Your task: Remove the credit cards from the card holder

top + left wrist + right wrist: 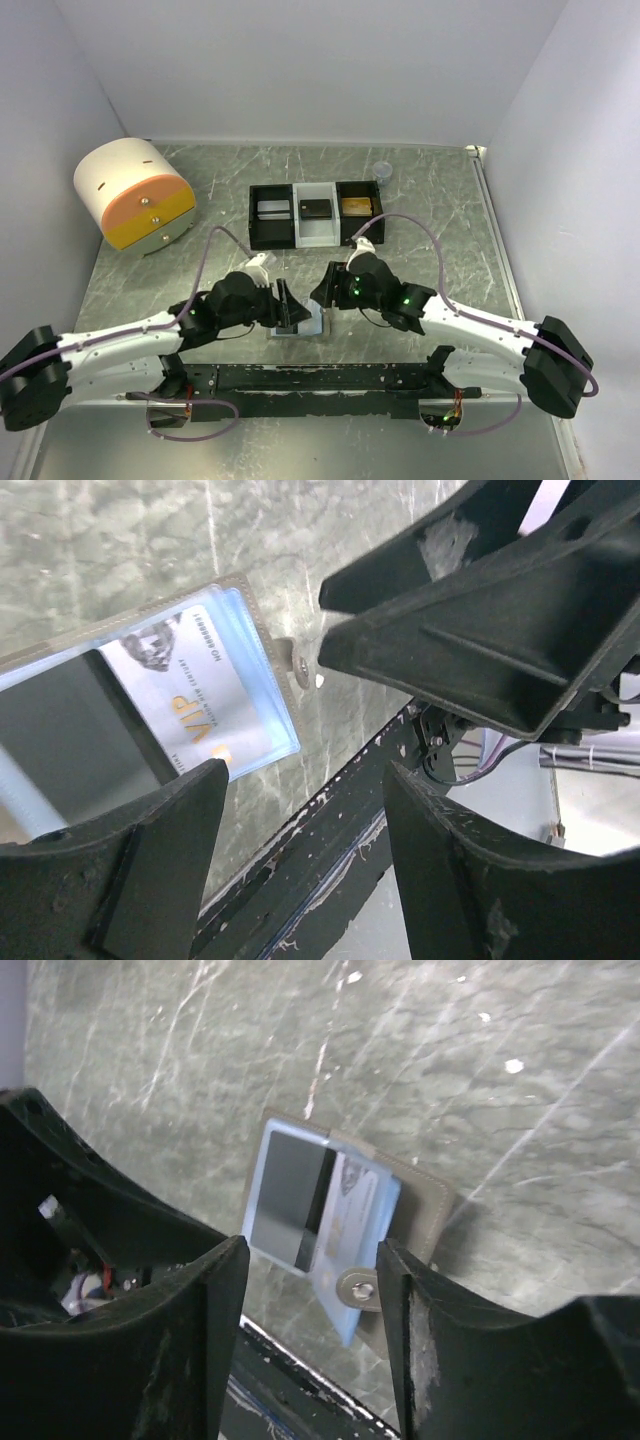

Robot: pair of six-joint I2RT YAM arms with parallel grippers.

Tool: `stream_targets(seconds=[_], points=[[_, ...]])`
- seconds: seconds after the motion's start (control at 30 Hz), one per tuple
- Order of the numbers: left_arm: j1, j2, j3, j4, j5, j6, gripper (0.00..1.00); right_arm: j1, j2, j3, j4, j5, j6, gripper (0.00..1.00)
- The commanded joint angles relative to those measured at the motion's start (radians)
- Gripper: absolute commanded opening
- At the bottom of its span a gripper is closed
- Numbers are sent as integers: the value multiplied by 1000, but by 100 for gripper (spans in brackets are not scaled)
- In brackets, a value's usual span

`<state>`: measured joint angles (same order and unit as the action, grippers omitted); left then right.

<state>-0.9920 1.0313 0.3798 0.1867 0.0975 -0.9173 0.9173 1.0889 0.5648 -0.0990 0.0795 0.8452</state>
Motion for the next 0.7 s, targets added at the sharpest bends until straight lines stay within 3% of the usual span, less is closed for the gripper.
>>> stream_targets(seconds=[0.0,0.17,0.4,0.67], points=[[-7,-137,-21,-183,-152,-44,74,-4,-2,-27,144,-135,15,50],[-5,-239,-50,-270,-214,-92,73,-2,94,0,193,-248,-1,35],[-5,-240,-20,-332,-259,-101,71,1,212,49,184,-309,-46,24],[-5,-165,9,-281,-212,-62,70,-2,231,19,71,-155,-62,23]])
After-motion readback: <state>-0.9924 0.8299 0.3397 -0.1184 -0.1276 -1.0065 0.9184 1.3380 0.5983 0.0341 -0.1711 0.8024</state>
